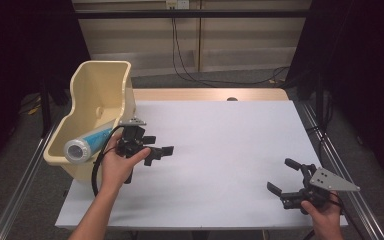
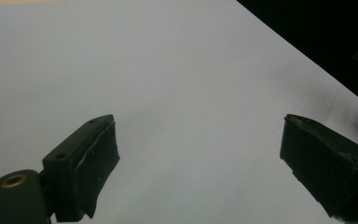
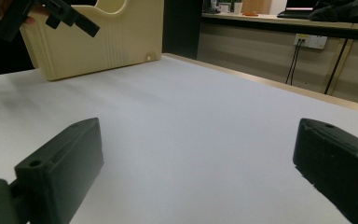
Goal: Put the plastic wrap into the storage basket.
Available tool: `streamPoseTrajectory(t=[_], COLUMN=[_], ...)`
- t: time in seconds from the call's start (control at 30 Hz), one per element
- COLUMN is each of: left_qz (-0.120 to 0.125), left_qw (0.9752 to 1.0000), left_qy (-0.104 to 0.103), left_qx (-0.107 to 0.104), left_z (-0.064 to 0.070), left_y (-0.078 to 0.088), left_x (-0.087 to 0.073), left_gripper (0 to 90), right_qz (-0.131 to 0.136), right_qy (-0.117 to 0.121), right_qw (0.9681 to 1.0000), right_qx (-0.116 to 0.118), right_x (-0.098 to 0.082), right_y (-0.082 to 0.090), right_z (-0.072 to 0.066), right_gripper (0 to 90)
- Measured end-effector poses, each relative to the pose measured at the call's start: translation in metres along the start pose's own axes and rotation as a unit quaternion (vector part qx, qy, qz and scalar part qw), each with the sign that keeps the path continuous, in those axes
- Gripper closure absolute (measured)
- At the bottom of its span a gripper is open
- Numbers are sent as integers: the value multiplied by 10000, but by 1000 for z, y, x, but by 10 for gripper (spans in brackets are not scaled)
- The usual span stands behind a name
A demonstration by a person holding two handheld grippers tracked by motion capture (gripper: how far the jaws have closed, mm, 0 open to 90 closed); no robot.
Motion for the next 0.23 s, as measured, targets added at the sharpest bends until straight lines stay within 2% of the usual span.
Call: streamPoseTrajectory(t=[0.2, 0.23], left_qz=[338, 290], left_qw=[9994, 9995], left_qy=[-66, -99], left_qx=[-30, -37], left_z=[1, 1], left_y=[1, 1], left_x=[-8, -9], left_gripper=[109, 109], right_qz=[-34, -43], right_qy=[-28, -47], right_qw=[10000, 10000], right_qx=[0, 1], right_x=[-2, -2], right_y=[-1, -2], right_z=[1, 0], right_gripper=[12, 12])
Point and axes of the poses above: each handheld gripper's, and its own axes: y roughly backward along the jaws, x roughly out of its top, z roughly to its right, the point moved 6 cm from there along -y, roughly forward along the jaws, and after that the axes turned 1 degree about y, right-handed, at the moved point
